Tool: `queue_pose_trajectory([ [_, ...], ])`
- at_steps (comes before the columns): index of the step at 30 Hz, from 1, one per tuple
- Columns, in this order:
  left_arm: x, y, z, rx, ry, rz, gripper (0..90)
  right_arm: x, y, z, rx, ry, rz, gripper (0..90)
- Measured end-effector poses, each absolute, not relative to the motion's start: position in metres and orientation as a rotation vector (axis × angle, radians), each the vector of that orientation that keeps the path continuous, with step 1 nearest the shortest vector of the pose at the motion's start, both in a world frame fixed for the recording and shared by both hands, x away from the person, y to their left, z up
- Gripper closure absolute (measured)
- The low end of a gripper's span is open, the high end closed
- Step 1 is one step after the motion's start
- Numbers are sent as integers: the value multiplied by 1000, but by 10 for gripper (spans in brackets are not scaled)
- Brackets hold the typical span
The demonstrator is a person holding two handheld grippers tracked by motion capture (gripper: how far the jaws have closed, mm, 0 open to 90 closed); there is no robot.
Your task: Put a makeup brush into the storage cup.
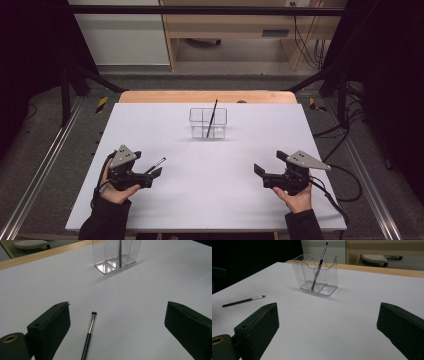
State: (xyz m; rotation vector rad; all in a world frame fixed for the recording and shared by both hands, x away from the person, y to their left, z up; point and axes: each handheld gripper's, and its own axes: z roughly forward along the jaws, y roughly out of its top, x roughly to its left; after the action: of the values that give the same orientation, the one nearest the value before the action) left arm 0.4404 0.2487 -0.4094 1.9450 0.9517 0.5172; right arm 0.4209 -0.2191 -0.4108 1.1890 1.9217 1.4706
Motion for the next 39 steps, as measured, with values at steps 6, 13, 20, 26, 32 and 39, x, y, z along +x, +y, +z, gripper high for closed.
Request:
queue_pose_trajectory([
  [6, 448, 254, -409, 1985, 961, 494, 56, 420, -218, -411, 1186, 1925, 1478, 48],
  [13, 457, 254, -415, 2085, 978, 474, 57, 420, -219, -411, 1183, 1932, 1479, 57],
  [20, 464, 258, -421, 2173, 1000, 457, 66, 420, -216, -413, 1187, 1951, 1476, 65],
  [26, 471, 261, -423, 2219, 1020, 446, 84, 422, -214, -416, 1192, 1972, 1465, 66],
  [32, 479, 261, -428, 2247, 1026, 407, 119, 422, -213, -416, 1193, 1977, 1466, 67],
  [39, 487, 259, -433, 2280, 1038, 383, 168, 422, -212, -416, 1195, 1978, 1472, 68],
])
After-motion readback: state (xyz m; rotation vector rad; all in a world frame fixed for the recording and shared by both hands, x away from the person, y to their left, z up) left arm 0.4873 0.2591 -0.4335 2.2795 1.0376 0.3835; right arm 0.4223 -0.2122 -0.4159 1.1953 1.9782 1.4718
